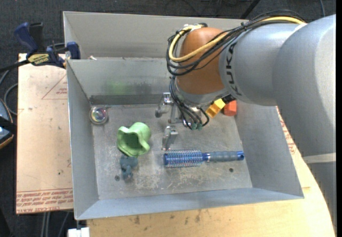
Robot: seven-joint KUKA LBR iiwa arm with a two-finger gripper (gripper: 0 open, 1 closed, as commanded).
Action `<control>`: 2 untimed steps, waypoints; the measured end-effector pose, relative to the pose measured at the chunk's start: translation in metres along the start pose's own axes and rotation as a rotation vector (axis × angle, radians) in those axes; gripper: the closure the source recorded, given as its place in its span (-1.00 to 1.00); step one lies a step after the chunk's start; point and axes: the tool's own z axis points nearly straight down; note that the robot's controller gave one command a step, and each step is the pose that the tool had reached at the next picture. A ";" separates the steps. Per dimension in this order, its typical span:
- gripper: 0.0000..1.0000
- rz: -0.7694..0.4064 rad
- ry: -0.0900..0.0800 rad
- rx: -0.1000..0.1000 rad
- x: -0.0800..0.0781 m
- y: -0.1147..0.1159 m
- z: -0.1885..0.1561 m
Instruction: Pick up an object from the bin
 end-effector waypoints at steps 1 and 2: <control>-1.00 -0.503 0.004 0.001 0.055 0.065 0.014; -1.00 -0.329 -0.006 0.004 0.081 0.099 0.036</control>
Offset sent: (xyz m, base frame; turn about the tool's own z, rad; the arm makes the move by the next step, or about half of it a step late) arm -0.0570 0.0596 -0.0134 -0.5010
